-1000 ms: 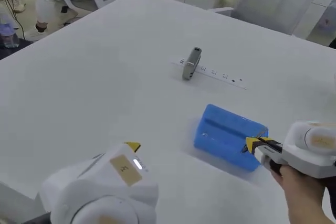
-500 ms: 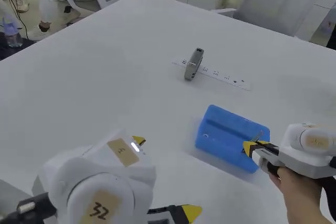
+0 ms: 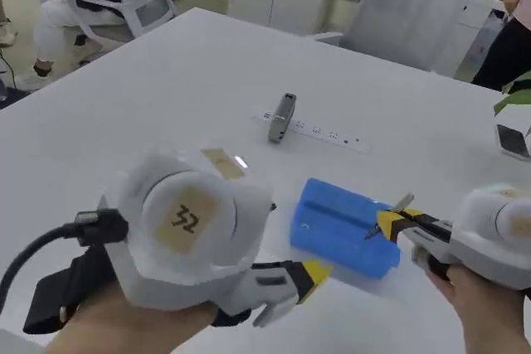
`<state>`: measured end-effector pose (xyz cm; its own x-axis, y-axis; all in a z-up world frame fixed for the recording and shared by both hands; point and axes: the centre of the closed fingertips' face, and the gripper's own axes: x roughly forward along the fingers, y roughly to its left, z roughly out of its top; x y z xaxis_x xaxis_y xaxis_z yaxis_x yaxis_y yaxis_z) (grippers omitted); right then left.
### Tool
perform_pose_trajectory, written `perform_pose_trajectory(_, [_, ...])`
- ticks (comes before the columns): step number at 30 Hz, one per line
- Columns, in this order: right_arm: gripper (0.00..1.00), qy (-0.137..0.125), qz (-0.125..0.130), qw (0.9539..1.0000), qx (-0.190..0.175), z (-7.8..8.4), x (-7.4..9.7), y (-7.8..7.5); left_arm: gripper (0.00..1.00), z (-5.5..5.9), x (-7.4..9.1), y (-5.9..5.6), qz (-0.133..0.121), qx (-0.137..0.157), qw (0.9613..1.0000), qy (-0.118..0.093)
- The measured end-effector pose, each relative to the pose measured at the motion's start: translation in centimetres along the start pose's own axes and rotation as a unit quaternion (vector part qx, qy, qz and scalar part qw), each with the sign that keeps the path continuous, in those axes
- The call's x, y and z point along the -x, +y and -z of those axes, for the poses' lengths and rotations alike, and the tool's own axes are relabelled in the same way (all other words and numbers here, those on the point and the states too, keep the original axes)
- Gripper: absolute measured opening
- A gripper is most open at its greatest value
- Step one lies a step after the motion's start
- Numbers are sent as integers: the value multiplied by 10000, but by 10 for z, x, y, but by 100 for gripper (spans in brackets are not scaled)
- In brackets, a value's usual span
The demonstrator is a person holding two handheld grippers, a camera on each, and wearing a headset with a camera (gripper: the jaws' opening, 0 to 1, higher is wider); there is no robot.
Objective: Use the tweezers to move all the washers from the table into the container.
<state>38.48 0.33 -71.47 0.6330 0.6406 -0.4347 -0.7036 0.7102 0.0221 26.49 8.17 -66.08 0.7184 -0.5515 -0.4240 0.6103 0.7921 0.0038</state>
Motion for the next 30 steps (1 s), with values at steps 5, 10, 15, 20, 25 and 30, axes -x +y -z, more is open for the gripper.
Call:
perform_pose_trajectory(5, [3,66,-814,9967,-2,1,15,39,32,-5,-9,-5,460,-106,9988,96])
perform_pose_trajectory(10, [3,470,-1158,9856,1135,15,29,65,21,-22,-14,-13,1054,35,9943,-163])
perform_pose_trajectory(15, [3,671,-1569,9767,1302,27,41,93,12,-23,-20,-21,1400,-641,9880,-87])
perform_pose_trajectory(20, [3,815,-1917,9662,1520,35,49,110,10,-7,-26,-41,1844,-1340,9733,276])
perform_pose_trajectory(25, [3,1168,-2373,9488,1728,53,52,125,8,7,-30,-58,2229,-1553,9607,562])
perform_pose_trajectory(30, [3,1392,-2546,9367,1961,65,53,130,1,23,-33,-67,2383,-1889,9491,819])
